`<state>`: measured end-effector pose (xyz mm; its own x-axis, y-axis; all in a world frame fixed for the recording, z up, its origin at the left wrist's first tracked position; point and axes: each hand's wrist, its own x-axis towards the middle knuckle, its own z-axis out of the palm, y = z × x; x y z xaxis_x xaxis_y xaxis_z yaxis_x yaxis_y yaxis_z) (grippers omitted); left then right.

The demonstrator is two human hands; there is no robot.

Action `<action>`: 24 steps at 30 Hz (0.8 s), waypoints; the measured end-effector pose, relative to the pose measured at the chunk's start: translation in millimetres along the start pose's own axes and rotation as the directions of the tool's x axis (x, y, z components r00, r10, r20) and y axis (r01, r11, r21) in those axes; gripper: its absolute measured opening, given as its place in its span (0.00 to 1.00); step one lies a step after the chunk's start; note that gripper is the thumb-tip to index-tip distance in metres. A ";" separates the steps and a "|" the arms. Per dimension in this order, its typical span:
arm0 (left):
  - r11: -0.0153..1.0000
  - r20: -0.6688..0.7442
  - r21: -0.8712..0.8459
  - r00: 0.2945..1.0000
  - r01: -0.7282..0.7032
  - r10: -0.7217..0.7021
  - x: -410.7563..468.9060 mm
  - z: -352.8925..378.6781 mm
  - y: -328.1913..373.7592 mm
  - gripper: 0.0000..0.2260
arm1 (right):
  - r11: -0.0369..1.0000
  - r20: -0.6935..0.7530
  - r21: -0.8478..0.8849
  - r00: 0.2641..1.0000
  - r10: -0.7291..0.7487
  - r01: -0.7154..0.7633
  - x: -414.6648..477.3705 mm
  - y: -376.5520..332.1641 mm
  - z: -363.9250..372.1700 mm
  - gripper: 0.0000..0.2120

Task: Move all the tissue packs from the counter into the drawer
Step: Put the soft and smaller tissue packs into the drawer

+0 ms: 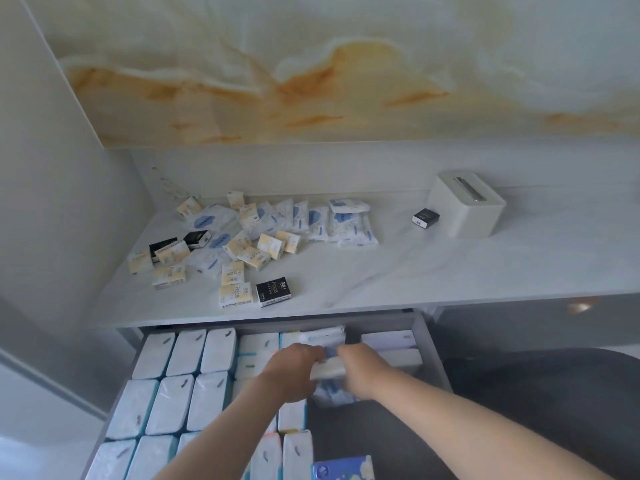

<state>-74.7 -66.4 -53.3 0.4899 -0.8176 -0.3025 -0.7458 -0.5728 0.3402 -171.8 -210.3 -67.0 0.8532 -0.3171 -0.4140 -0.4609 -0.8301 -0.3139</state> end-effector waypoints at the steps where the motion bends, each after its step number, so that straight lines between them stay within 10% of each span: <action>1: 1.000 -0.017 0.011 1.000 -0.001 0.001 3.1 3.3 -2.7 0.22 | 1.000 -0.044 0.019 0.999 0.010 -0.009 3.4 -1.5 4.7 0.20; 9: 0.992 -0.119 0.122 0.993 0.015 -0.001 26.5 22.2 -14.6 0.21 | 0.884 0.022 0.351 0.946 0.322 -0.309 24.9 -1.0 31.5 0.22; 17: 0.981 -0.240 0.192 0.970 0.007 0.040 29.4 32.5 -19.0 0.30 | 0.759 0.046 0.571 0.935 0.353 -0.314 35.5 1.7 27.1 0.27; 24: 0.954 -0.222 0.298 0.974 0.033 0.036 31.0 35.2 -17.9 0.29 | 0.851 0.114 0.458 0.967 0.230 -0.256 27.8 0.1 17.4 0.37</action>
<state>-62.1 -79.4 -100.1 0.5507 -0.8303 -0.0850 -0.8300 -0.5556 0.0494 -152.4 -211.2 -93.4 0.6911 -0.4447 -0.5697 -0.7227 -0.4153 -0.5525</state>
